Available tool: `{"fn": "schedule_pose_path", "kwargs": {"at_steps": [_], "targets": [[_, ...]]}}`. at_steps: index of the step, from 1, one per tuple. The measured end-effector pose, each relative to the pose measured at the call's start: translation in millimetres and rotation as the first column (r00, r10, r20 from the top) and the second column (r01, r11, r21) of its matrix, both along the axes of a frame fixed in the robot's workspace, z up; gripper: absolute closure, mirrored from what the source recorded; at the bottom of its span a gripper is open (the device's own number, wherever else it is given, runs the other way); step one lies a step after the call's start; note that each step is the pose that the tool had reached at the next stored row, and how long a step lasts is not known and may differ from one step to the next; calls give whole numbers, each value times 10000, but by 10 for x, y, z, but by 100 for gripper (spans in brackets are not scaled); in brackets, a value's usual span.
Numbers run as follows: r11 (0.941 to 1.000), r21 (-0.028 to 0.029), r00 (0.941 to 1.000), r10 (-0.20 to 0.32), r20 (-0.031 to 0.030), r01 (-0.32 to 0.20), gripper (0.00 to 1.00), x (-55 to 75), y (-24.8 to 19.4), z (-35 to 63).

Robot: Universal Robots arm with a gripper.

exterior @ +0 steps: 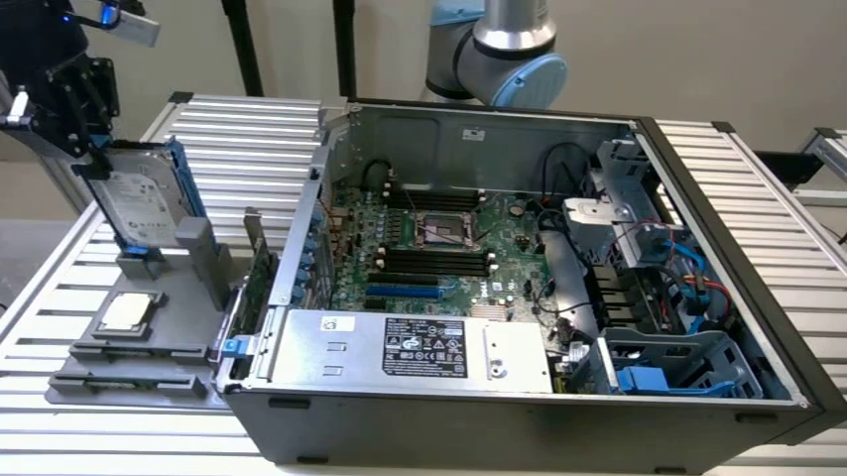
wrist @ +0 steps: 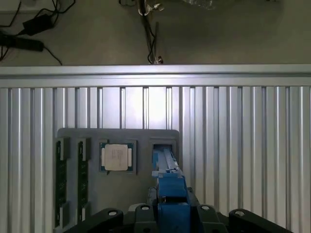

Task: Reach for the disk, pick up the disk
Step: 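Pick up the disk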

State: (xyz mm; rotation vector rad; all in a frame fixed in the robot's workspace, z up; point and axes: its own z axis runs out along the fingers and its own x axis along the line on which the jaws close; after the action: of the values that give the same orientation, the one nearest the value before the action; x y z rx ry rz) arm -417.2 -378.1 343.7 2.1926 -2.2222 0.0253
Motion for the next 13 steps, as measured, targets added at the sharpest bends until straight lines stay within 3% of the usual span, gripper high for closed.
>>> {"fn": "schedule_pose_path", "kwargs": {"at_steps": [13], "targets": [[10000,8,10000,3,-2,-3,67,108,-2,593]]}}
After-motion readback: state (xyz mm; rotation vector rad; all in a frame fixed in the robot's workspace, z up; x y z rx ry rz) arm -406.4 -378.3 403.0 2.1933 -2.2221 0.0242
